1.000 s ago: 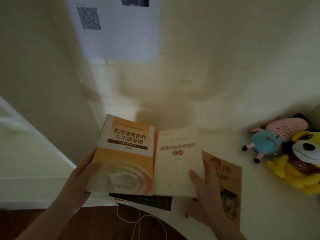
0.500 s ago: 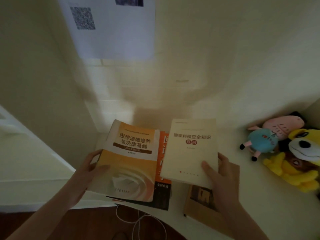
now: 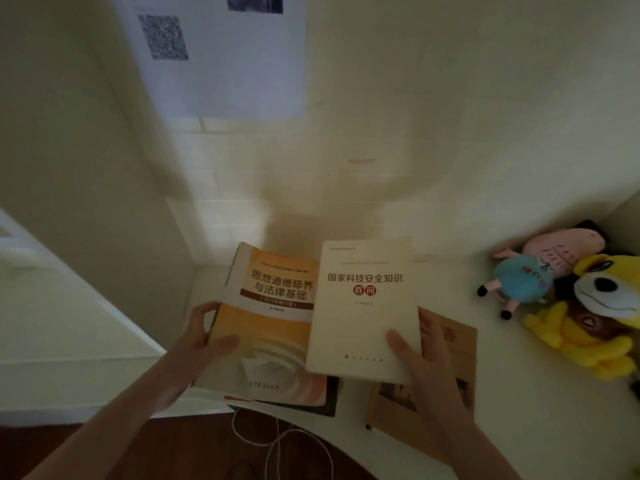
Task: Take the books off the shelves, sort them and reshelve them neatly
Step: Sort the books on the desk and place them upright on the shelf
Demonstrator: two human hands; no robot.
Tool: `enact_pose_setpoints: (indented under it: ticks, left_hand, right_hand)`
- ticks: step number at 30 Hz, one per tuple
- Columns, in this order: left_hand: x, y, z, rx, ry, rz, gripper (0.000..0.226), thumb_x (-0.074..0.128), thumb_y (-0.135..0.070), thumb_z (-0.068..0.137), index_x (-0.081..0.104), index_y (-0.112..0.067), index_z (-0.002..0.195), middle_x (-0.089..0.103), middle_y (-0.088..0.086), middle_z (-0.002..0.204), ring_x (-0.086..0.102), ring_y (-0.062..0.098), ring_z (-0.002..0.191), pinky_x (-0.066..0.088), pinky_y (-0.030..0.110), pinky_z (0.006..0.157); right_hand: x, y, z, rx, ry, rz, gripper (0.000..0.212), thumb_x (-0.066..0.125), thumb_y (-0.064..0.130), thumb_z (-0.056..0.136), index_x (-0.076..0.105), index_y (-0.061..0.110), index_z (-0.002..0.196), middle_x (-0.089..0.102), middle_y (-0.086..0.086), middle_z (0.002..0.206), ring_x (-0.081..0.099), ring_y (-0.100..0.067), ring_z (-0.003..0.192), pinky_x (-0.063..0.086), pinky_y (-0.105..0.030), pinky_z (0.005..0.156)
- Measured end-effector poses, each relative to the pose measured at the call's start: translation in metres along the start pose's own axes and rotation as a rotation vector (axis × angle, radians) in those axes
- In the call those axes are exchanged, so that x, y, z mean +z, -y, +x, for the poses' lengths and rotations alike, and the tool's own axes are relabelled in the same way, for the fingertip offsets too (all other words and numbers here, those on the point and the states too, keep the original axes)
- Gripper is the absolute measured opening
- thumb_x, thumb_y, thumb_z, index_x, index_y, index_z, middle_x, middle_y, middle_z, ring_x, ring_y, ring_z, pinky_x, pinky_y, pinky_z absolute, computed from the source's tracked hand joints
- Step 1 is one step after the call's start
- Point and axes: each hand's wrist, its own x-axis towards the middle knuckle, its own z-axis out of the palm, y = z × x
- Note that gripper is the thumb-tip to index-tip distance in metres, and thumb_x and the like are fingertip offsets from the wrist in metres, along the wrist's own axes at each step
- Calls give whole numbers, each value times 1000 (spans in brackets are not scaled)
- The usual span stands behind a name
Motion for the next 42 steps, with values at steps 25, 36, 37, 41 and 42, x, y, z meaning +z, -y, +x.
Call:
enact_pose_setpoints:
  ticks: [25,36,37,41,42]
  left_hand:
    - [18,14,-10,71,-38,-149,99,86,-38,36,41,-44,125,72,7,97,70,33,82,58,47,64]
    - [43,-3,-18,138,18,-218,68,71,-10,74,41,-37,128,68,5,106,69,30,87,58,46,65]
    - [53,-7,-18,155,44,-235,65,64,-2,79,41,-37,128,64,2,114,68,28,93,59,44,68]
    - [102,-9,1,213,157,-152,65,66,-4,82,37,-35,131,60,-3,125,64,21,106,56,43,82]
    - [117,-8,6,219,182,-82,66,69,-10,82,34,-35,132,59,-3,125,63,19,107,55,43,86]
  right_hand:
    - [-11,-21,-11,60,65,4,44,66,6,85,49,38,110,68,10,105,70,-11,87,57,-26,65]
    - [-39,-3,-8,-45,-38,36,45,65,7,85,49,29,120,66,2,115,69,-17,96,60,-35,69]
    - [-42,3,-7,-66,-49,44,44,64,7,85,49,28,120,65,3,116,68,-16,97,60,-35,71]
    - [-59,34,-5,-131,-61,61,46,63,13,87,45,26,127,71,0,107,71,-22,92,60,-44,70]
    - [-63,41,-4,-150,-61,78,45,61,11,88,45,25,127,72,4,103,71,-21,90,60,-42,68]
